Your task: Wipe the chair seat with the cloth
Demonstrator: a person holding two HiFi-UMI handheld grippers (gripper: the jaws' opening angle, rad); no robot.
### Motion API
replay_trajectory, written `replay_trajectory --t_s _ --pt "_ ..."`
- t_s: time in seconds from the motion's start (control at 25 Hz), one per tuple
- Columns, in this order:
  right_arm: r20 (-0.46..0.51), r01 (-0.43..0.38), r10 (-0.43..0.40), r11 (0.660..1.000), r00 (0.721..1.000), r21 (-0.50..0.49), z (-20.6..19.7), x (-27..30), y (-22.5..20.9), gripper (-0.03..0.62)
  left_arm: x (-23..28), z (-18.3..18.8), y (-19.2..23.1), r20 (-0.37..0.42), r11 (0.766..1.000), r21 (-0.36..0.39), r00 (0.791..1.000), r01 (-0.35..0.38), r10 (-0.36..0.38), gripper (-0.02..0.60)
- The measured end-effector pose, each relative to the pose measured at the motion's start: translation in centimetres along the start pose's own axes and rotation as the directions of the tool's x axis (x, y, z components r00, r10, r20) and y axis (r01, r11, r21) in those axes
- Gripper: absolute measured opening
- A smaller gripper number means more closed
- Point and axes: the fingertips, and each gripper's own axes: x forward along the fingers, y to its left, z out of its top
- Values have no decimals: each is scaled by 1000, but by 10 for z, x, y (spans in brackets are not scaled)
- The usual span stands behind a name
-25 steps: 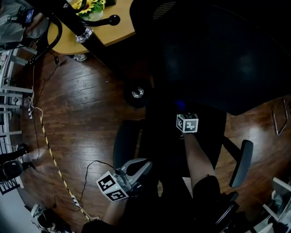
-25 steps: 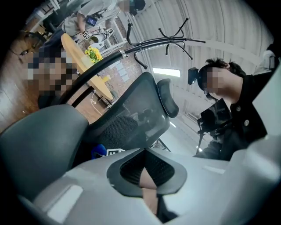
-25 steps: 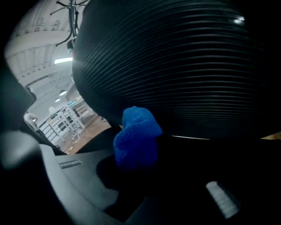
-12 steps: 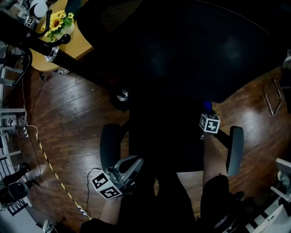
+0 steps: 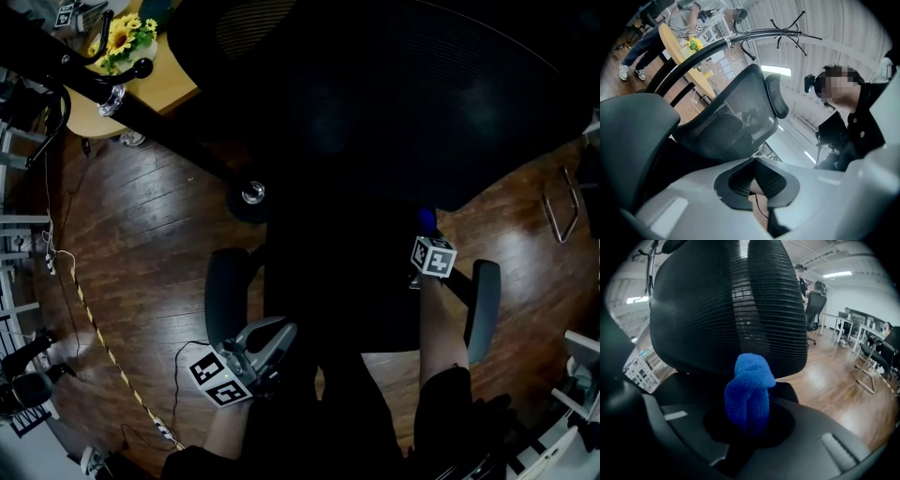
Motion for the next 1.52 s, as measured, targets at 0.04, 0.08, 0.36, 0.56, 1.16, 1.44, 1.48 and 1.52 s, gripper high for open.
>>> replay_trajectory --t_s 0.04,0.08,0.36,0.56,1.16,1.44,1.48,1.52 --pt "14 -38 37 999 999 23 2 1 17 35 -2 0 0 5 1000 -1 1000 -2 2 2" --pt "24 -81 80 996 996 26 2 4 39 35 -3 1 1 13 1000 -2 1000 -4 4 2" --pt "-61 -389 384 910 921 -146 -21 41 243 35 -29 11 6 75 999 -6 996 -39 39 2" --pt "-121 -533 519 827 846 -176 -45 43 355 35 -49 18 11 120 996 -9 989 -85 85 2" --pt "-74 -254 244 952 967 -170 -67 27 188 35 -39 -2 -5 63 998 14 996 -60 59 2" --pt "-60 -21 12 988 998 -150 -64 -16 48 35 -17 -11 -20 9 999 30 1000 -10 10 2" --pt "-54 14 -22 989 998 -149 -62 -23 31 35 -14 -11 -21 3 1000 31 1000 -3 3 2" --pt "-45 48 -55 988 997 -143 -61 -29 15 35 -12 -12 -22 -2 999 32 1000 5 -5 2"
